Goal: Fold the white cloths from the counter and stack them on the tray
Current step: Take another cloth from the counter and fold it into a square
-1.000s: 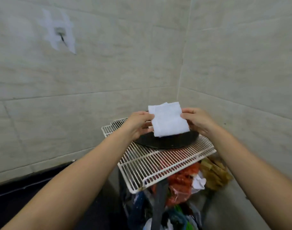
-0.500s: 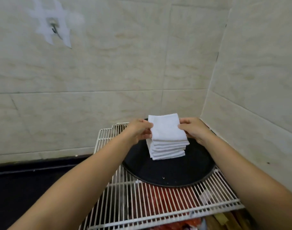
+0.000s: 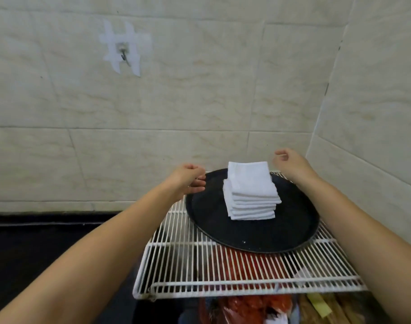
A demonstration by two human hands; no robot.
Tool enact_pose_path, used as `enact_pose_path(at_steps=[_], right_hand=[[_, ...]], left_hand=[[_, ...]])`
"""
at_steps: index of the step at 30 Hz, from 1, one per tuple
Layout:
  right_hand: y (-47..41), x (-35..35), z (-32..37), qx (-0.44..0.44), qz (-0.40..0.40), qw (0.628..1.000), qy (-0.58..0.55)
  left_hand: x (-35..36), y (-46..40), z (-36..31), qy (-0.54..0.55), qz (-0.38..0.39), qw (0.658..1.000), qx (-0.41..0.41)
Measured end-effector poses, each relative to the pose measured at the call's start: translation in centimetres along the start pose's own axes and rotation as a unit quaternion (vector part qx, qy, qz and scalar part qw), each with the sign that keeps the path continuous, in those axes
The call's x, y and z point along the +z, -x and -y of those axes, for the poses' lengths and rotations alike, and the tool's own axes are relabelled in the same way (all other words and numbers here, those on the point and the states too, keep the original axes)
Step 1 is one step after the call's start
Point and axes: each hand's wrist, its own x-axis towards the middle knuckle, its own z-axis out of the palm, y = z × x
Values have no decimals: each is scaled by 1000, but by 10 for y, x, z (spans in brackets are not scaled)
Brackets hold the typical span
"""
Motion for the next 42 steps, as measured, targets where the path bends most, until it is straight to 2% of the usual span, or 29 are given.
enact_pose_path(at_steps=[2,5,9,11,13,16,20,27,33,39,42], right_hand=[[16,11,26,-56,-8,998,40],[57,53,78,-159,22,984,83],[138,146,137,-267,96,953,105],[185,200,160,-307,130,936,114],[237,254,183,-354,156,914,125],[321,324,218,-427,196,873,129],[429,406,262,-523,244,807,127],[596,533,310,-653,333,670,115],[701,630,353,-711,390,578,89],[786,717,410,-744,435,502,67],[831,742,427,-755,464,462,47]], left_hand=[[-33,25,5,-7,-12,1000,13],[-91,72,14,-23,-58,998,25],[-180,153,32,-60,-153,985,50],[-230,201,47,-122,-203,970,60],[-282,251,64,-251,-253,932,70],[-353,333,91,-419,-313,851,42],[-436,434,139,-516,-369,772,-42],[-532,594,229,-565,-465,645,-221],[-597,695,282,-523,-508,585,-354],[-666,757,291,-461,-583,523,-418],[-682,786,305,-413,-608,504,-453]])
